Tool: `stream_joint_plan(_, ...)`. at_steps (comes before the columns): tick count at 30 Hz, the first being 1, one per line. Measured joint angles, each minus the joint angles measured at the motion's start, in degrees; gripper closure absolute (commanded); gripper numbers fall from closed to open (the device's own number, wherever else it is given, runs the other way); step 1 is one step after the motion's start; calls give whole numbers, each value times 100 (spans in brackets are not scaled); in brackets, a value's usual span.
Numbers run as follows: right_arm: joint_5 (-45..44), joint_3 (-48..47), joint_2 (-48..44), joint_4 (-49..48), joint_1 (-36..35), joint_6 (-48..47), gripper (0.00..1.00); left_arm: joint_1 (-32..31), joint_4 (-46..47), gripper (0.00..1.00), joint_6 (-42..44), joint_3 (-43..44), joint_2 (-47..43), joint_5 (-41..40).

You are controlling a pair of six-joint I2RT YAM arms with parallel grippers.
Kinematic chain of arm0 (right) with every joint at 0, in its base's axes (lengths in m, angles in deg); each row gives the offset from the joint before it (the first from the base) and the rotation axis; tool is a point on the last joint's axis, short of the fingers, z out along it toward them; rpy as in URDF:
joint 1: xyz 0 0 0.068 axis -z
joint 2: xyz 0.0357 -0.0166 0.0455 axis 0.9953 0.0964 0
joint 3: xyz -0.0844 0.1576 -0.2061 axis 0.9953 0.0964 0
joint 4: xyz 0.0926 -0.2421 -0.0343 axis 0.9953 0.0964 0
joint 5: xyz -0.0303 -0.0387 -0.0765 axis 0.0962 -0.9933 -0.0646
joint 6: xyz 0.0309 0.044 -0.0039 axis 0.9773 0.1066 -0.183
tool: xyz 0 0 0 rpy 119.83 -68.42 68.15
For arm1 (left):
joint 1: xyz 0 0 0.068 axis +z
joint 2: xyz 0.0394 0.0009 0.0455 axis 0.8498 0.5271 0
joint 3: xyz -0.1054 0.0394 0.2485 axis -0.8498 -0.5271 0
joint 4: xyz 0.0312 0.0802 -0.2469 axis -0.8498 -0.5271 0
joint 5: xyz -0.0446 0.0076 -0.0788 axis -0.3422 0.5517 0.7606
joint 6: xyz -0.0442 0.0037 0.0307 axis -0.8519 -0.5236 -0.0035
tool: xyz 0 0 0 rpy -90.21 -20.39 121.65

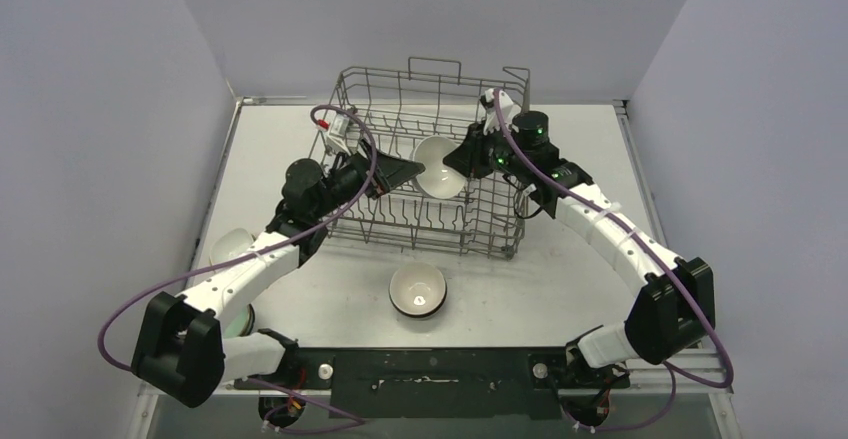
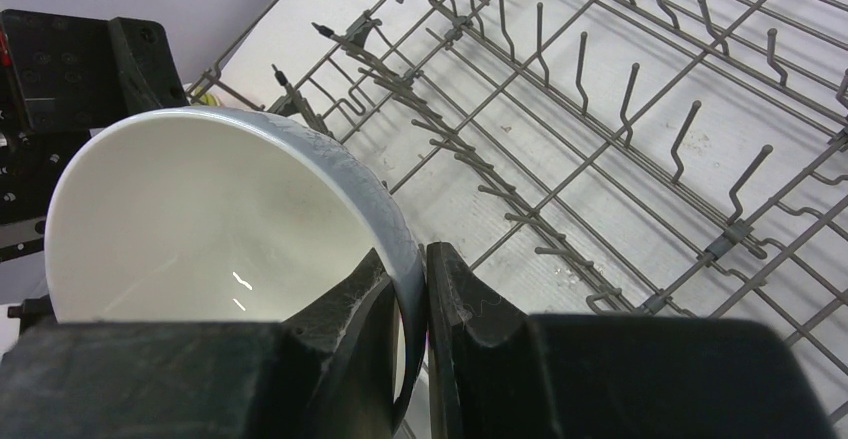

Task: Load the bowls into the dish rack
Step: Turn the bowl upside down on the dish rack.

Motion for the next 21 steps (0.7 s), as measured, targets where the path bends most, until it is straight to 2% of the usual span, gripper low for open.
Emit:
stream_joint_plan(10,0,0,0,-70,-26,15,95,-372,-804,0,361,205,-22,-584)
stream_joint_plan(12,13,0,0,-76,-42,31,95,-424,-848,5,402,210,-15,-625)
stream_joint_plan(21,83,0,0,-155,-146,94,95,-505,-907,7,387,319,146,-586)
